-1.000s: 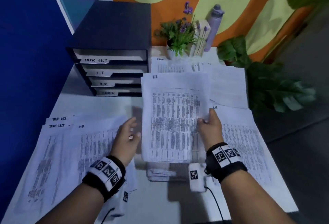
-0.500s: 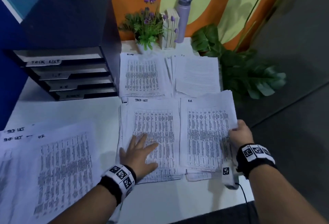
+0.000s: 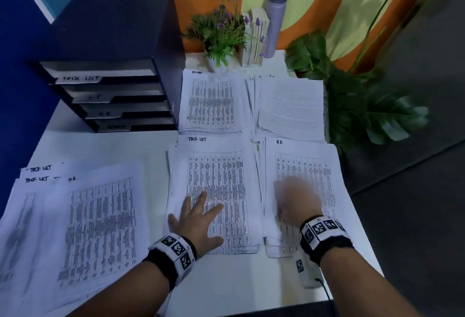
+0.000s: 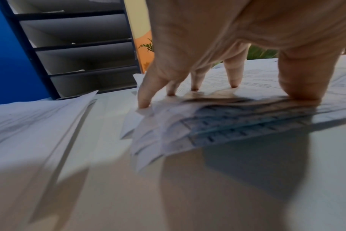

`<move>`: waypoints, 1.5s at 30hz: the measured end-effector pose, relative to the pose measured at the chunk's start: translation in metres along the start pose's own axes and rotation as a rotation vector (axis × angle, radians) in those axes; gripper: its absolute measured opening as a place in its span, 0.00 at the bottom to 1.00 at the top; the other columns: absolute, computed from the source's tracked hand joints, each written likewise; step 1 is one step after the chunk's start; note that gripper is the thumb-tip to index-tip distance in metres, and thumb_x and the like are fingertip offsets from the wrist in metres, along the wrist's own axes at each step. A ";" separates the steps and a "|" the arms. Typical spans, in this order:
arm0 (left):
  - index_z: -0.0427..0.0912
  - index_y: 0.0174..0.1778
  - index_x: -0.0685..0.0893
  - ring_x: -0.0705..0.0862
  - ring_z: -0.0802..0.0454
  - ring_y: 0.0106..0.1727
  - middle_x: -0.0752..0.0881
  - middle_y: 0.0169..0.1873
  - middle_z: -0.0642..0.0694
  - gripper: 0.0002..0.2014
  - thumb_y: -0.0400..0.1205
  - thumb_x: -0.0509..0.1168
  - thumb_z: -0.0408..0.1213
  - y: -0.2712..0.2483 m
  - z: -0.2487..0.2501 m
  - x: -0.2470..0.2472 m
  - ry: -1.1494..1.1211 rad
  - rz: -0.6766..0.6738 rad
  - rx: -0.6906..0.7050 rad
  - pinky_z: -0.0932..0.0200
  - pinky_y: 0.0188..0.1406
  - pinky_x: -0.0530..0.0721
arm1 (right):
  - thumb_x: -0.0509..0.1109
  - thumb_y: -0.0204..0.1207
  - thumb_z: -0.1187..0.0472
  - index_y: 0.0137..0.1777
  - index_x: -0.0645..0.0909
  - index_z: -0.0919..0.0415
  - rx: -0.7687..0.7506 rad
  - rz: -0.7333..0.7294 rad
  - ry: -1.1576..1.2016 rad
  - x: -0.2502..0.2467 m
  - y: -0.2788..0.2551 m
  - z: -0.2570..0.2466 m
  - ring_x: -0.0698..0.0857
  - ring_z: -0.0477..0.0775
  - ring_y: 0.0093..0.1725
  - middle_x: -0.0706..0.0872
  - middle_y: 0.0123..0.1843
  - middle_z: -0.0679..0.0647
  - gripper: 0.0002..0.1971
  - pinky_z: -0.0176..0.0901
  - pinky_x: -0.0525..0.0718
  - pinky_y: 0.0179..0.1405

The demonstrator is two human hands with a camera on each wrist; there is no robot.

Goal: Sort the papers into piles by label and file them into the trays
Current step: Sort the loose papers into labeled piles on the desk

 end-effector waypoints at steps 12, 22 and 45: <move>0.47 0.80 0.67 0.72 0.42 0.75 0.68 0.79 0.43 0.30 0.82 0.66 0.46 -0.052 -0.159 -0.062 -0.414 0.499 -0.412 0.47 0.74 0.72 | 0.66 0.75 0.66 0.50 0.86 0.60 -0.376 0.060 0.329 -0.004 -0.017 -0.157 0.83 0.58 0.49 0.78 0.48 0.52 0.09 0.47 0.81 0.49; 0.40 0.84 0.51 0.61 0.39 0.82 0.61 0.81 0.37 0.58 0.67 0.75 0.63 -0.115 -0.302 -0.018 -0.348 0.285 -0.875 0.44 0.79 0.65 | 0.64 0.80 0.59 0.58 0.82 0.64 -0.477 -0.179 0.404 0.069 -0.057 -0.306 0.85 0.61 0.54 0.86 0.54 0.62 0.12 0.42 0.79 0.52; 0.42 0.48 0.85 0.84 0.50 0.50 0.86 0.48 0.47 0.08 0.79 0.72 0.42 -0.110 -0.310 -0.036 -1.004 0.554 -0.457 0.53 0.58 0.80 | 0.62 0.75 0.75 0.48 0.76 0.65 0.022 -0.180 1.072 0.082 -0.043 -0.282 0.71 0.51 0.23 0.71 0.28 0.57 0.07 0.45 0.72 0.24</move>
Point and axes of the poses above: each hand's wrist, its own y-axis towards the middle knuckle, its own x-axis out of the palm, z = x × y, the point moved 7 cm from there along y, towards the middle knuckle
